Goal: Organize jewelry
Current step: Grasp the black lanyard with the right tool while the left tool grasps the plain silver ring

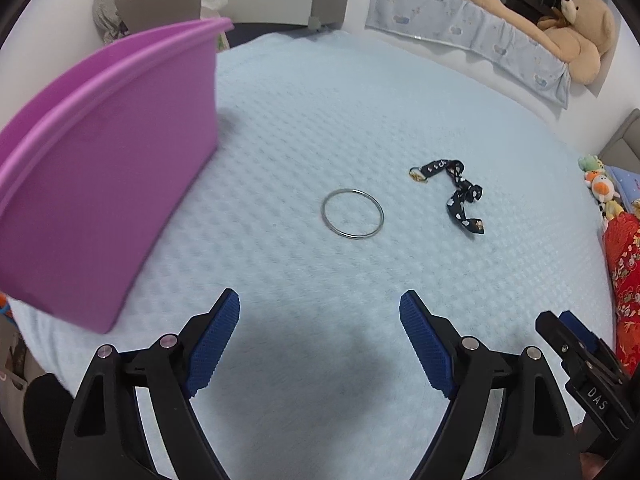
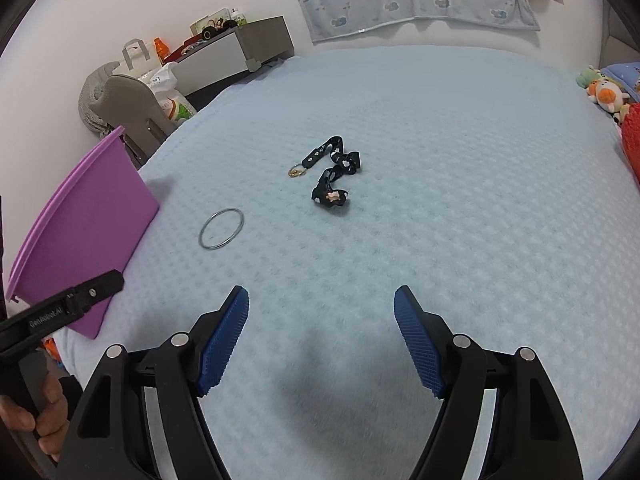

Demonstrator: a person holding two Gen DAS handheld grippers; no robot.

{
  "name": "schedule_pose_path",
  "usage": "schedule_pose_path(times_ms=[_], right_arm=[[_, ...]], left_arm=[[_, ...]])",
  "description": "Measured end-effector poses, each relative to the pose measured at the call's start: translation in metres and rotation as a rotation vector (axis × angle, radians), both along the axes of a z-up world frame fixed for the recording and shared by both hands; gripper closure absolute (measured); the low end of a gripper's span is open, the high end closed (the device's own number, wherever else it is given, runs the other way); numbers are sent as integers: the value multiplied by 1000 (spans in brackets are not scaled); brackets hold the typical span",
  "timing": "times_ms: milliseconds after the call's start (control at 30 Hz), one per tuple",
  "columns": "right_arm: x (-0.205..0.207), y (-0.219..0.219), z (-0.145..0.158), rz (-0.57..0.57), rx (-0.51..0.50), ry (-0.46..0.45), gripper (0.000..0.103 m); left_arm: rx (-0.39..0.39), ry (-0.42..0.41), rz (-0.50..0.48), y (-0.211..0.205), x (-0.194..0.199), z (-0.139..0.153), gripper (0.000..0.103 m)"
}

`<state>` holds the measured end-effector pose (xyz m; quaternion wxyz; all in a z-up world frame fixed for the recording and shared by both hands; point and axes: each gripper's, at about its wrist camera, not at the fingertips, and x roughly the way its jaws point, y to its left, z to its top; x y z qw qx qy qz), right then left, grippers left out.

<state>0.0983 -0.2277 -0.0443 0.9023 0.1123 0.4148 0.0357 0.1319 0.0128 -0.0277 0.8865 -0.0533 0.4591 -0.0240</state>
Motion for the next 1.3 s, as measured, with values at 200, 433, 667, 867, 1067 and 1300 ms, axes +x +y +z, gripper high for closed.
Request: schedule_pose_path(times_ms=[200, 433, 667, 867, 1067, 1300], right_arm=[[36, -7, -12, 9, 5, 13, 31], [92, -4, -24, 55, -8, 22, 31], [134, -7, -38, 68, -17, 43, 31], [159, -8, -48, 66, -43, 67, 31], [180, -7, -58, 67, -70, 94, 31], [200, 1, -70, 79, -132, 120, 31]], left_arm=[[16, -4, -22, -20, 26, -19, 18], [15, -2, -5, -40, 64, -44, 18], [7, -2, 38, -44, 91, -62, 18], [30, -2, 55, -50, 108, -74, 18], [38, 4, 80, -50, 119, -82, 18], [56, -6, 94, -54, 129, -88, 18]])
